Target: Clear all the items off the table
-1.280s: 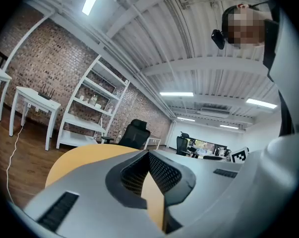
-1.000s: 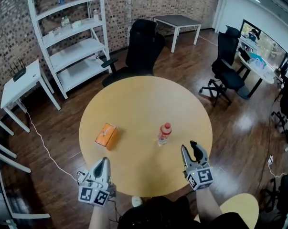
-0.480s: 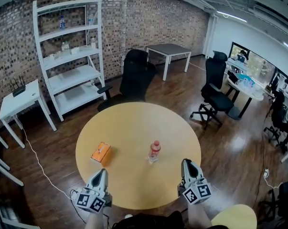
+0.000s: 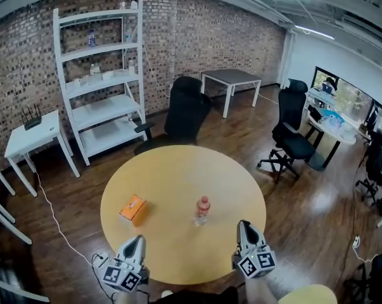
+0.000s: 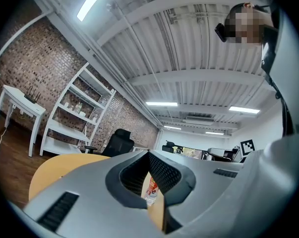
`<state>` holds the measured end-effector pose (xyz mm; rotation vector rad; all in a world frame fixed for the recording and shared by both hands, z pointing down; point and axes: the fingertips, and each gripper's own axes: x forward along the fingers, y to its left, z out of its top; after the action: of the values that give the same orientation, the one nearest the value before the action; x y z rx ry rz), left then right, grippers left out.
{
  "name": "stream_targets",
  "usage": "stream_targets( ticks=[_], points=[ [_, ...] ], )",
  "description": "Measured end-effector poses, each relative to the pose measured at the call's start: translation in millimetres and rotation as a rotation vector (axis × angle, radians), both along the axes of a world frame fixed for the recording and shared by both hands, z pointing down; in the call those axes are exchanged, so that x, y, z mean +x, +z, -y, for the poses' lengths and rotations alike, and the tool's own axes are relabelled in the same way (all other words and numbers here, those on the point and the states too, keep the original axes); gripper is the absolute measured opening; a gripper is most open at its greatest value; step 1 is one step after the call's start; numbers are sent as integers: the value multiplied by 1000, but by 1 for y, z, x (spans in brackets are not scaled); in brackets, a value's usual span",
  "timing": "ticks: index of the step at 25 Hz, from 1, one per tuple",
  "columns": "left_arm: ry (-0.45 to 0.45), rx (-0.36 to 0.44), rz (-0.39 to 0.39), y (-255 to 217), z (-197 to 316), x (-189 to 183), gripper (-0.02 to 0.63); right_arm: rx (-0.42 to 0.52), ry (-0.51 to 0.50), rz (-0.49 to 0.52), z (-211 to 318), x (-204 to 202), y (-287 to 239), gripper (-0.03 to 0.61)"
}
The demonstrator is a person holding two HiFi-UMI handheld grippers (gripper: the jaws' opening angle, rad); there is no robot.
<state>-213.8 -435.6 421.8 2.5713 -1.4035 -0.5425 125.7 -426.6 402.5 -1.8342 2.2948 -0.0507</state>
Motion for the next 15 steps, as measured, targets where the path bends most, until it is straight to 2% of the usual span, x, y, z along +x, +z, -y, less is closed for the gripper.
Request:
stream_targets(
  ticks=[9, 12, 15],
  points=[
    [-38, -52, 53, 13, 3, 7, 0, -82, 31, -4, -7, 26, 22, 2],
    [-30, -41, 29, 7, 12, 16, 0, -65, 36, 6, -7, 35, 20, 2],
    [18, -7, 4, -4, 7, 29, 0, -63, 48, 16, -16, 44, 21, 2]
  ],
)
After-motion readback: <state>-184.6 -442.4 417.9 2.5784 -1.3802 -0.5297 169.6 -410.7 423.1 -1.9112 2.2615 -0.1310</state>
